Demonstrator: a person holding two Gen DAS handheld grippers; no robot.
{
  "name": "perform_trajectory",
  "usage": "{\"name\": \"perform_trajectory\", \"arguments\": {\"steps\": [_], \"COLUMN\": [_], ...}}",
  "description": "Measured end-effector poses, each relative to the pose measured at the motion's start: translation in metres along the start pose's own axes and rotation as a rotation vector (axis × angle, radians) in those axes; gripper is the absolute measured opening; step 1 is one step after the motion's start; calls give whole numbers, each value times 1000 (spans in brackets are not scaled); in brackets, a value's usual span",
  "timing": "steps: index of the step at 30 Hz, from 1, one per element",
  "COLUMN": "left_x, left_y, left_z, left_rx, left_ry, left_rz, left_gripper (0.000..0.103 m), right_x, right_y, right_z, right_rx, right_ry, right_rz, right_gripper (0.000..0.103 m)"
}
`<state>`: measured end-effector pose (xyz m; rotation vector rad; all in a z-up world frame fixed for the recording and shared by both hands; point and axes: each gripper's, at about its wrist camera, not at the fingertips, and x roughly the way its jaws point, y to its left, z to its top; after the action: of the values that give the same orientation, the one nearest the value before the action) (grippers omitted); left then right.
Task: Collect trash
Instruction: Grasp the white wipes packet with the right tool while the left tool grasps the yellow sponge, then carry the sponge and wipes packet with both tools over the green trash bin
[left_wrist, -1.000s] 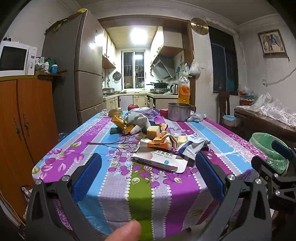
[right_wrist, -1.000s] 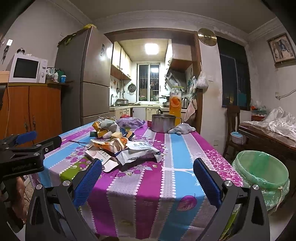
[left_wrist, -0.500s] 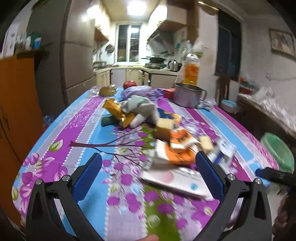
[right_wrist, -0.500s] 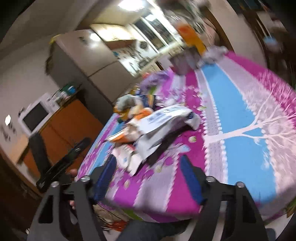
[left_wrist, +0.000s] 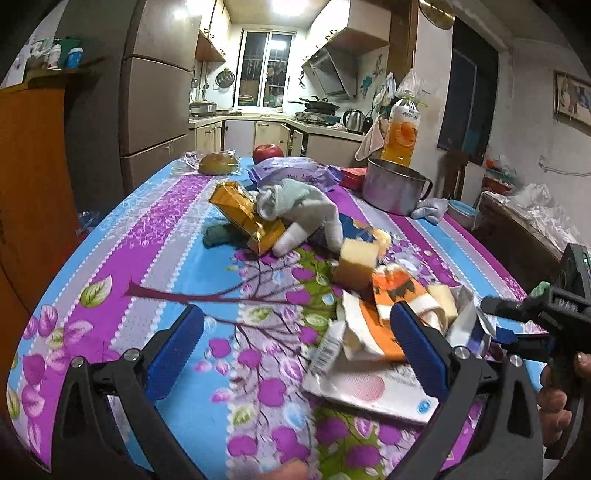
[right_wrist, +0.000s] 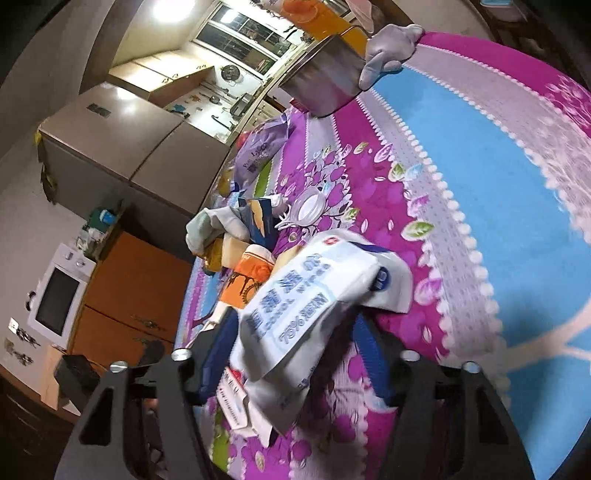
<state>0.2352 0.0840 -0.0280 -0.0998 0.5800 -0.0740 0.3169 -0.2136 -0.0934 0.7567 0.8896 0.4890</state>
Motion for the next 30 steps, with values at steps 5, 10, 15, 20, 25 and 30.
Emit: {"name": "perform_trajectory", "arguments": {"steps": [5, 10, 15, 20, 25, 30], "left_x": [21, 64, 92, 120, 139, 130], "left_y": [14, -1, -34, -54, -55, -43], "left_z": [21, 46, 55, 49, 45, 46], "left_rx": [-52, -21, 58, 125, 113, 73], "left_ry": [34, 128, 184, 251, 326, 290], "left_rz": [-35, -157, -270, -270, -261, -253], "left_gripper": [95, 79, 79, 79, 46, 36], "right_x": [1, -23, -42, -50, -62, -69], "right_y": [11, 27, 25, 25, 33, 42], "right_z": [-3, -12, -17, -19, -22, -26], "right_rx": [-122, -234, -262, -275, -338, -403], "right_ry": [-10, -112, -147, -157, -199, -236], "right_rz": [6, -17, -30, 18, 4, -43], "right_gripper": [34, 32, 32, 32, 31, 31]}}
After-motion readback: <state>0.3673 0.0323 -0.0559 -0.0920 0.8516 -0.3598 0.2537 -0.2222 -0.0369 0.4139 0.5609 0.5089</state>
